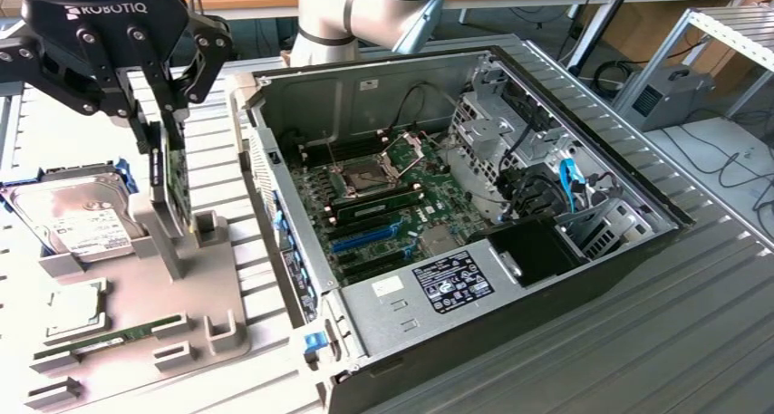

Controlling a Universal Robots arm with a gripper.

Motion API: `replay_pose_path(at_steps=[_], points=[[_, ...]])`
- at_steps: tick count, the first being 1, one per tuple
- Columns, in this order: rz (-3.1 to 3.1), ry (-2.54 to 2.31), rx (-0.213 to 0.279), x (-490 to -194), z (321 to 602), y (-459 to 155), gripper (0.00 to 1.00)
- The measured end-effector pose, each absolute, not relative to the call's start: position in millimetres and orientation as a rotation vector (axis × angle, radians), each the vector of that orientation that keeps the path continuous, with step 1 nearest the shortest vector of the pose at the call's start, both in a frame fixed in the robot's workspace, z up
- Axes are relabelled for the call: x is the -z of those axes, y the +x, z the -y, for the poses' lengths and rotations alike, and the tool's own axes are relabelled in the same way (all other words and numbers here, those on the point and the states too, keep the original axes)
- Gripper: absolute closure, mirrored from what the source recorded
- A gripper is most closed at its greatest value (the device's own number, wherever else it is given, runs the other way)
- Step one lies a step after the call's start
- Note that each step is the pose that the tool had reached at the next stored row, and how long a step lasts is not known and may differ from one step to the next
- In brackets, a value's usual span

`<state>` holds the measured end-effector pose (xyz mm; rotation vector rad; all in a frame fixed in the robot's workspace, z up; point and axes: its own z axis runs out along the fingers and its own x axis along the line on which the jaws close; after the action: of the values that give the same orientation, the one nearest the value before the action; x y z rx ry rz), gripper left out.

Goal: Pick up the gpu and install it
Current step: 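Pick up the gpu and move the gpu toward the slot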

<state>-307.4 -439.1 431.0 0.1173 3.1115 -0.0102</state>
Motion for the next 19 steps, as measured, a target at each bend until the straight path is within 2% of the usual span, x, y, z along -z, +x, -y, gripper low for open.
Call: replay_pose_path(at_steps=[19], points=[[-3.112, 0.117, 0.011, -431, 439, -282, 0.74]])
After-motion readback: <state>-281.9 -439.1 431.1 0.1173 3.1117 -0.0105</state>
